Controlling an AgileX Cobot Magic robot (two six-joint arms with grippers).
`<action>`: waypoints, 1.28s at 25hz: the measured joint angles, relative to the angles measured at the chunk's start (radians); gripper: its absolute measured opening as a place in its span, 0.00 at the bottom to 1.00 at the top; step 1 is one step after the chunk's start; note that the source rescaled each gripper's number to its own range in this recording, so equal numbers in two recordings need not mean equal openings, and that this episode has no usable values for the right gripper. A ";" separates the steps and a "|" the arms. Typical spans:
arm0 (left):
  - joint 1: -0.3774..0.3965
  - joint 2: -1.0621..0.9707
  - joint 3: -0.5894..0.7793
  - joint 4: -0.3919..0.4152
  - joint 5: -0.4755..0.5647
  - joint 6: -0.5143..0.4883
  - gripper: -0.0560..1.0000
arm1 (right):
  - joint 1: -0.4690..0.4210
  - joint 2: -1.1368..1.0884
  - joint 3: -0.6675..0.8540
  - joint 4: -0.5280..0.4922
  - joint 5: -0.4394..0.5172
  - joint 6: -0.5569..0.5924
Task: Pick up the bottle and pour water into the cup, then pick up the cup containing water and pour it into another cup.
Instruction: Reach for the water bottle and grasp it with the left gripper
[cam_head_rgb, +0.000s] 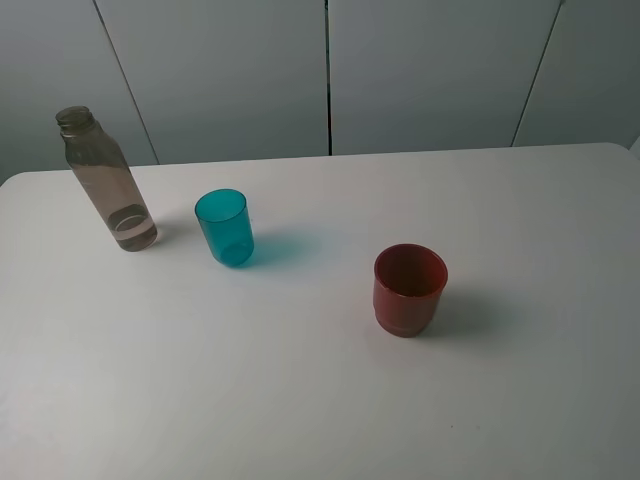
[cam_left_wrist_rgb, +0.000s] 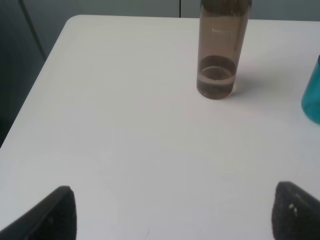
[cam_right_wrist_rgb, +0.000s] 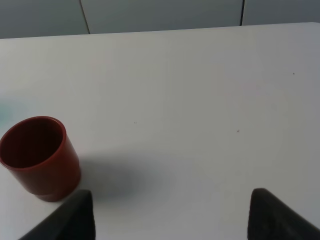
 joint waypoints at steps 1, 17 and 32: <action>0.000 0.000 0.000 0.000 0.000 0.000 0.99 | 0.000 0.000 0.000 0.000 0.000 0.000; 0.000 0.000 0.000 0.000 0.000 0.000 0.99 | 0.000 0.000 0.000 0.000 0.000 0.007; 0.000 0.000 0.000 0.066 0.000 -0.008 0.99 | 0.000 0.000 0.000 0.000 0.000 0.000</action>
